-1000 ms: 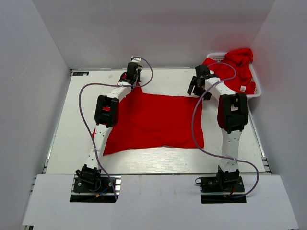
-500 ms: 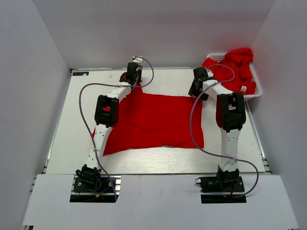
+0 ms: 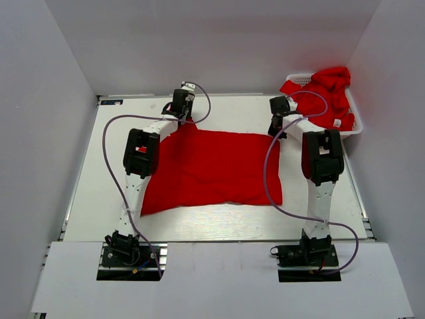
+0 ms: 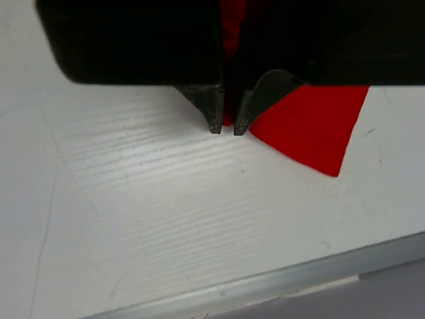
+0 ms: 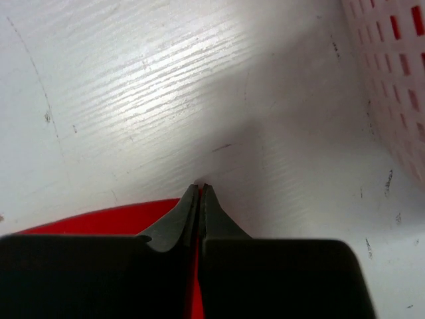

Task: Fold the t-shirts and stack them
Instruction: Grap the side of the flattened tshirt furthest away from the robot with both arms, then fold the other side of the tshirt into a rectangle

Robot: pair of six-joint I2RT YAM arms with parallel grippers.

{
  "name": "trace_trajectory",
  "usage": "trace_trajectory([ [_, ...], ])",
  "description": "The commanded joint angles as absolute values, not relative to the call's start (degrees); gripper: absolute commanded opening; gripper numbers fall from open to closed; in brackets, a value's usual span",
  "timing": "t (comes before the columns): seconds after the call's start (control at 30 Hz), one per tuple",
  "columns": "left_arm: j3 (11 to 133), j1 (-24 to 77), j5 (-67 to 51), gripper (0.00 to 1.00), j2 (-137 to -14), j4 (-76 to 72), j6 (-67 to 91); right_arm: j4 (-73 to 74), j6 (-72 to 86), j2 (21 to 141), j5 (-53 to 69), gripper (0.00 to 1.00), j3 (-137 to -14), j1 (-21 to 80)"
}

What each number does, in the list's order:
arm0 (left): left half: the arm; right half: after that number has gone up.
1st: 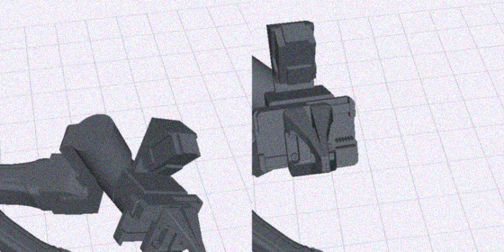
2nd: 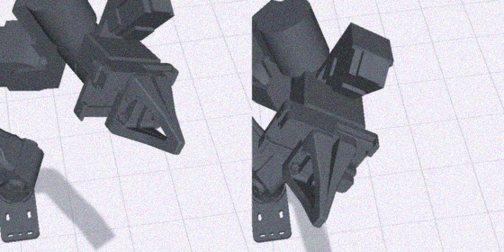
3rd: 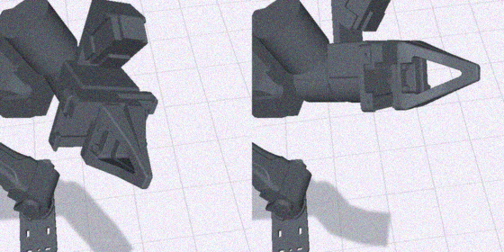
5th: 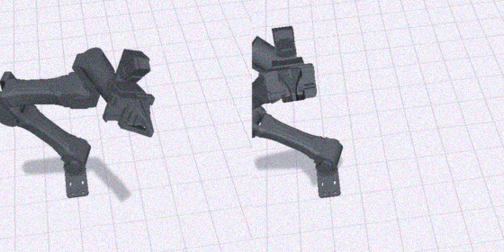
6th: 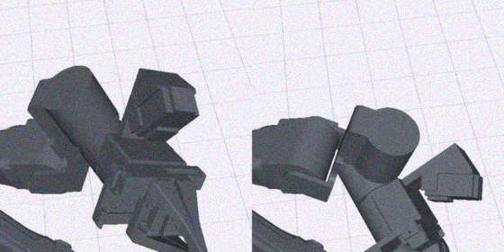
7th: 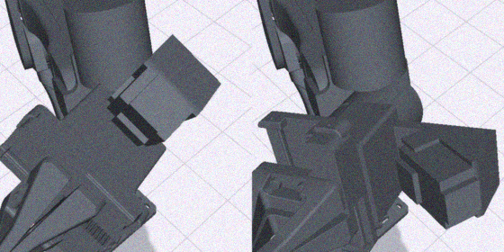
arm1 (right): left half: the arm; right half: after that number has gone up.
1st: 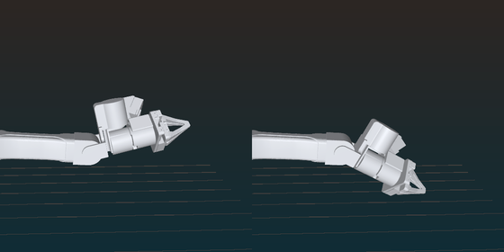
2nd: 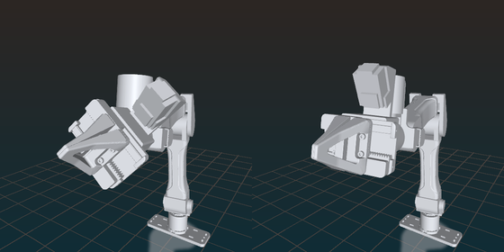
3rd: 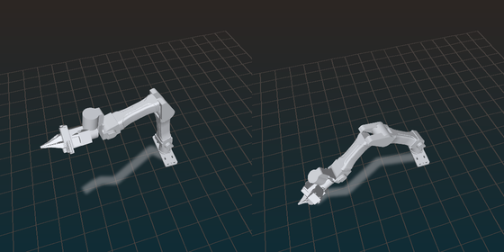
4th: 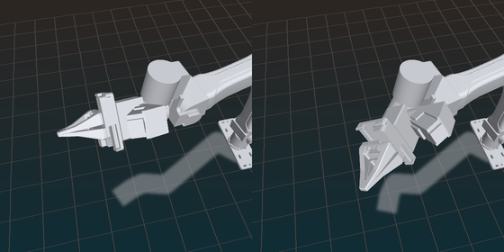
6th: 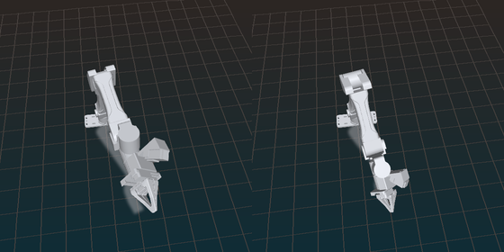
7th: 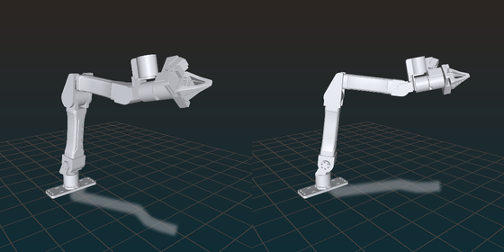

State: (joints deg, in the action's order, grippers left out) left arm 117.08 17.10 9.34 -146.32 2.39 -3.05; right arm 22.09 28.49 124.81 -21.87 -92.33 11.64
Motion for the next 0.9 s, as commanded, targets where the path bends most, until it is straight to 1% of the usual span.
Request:
trace_trajectory([
  [0.0,112.25,17.40,11.77,0.00,-137.13,1.67,-4.13,21.28,25.50,121.30,-20.92,0.00,-89.57,11.87],
  [0.2,103.72,17.40,12.39,0.00,-130.88,-0.53,-3.52,16.88,22.68,114.19,-20.30,0.00,-83.08,12.48],
  [0.37,95.64,17.93,16.61,0.00,-124.47,0.61,-0.53,15.03,21.36,109.61,-19.95,0.00,-77.80,13.01],
  [0.53,86.16,17.93,20.29,0.00,-116.91,2.98,5.26,14.50,19.78,106.53,-19.95,0.00,-75.67,13.71],
  [0.7,77.89,17.93,20.82,0.00,-109.96,6.58,13.07,15.38,19.08,104.68,-20.48,0.00,-74.36,13.89],
  [0.77,76.03,18.45,20.83,0.00,-107.42,7.11,14.41,15.47,19.07,103.80,-20.13,0.00,-73.83,13.97],
  [0.87,74.27,18.98,23.90,0.00,-105.47,10.18,16.69,16.52,18.98,102.75,-19.78,0.00,-73.30,14.33],
])
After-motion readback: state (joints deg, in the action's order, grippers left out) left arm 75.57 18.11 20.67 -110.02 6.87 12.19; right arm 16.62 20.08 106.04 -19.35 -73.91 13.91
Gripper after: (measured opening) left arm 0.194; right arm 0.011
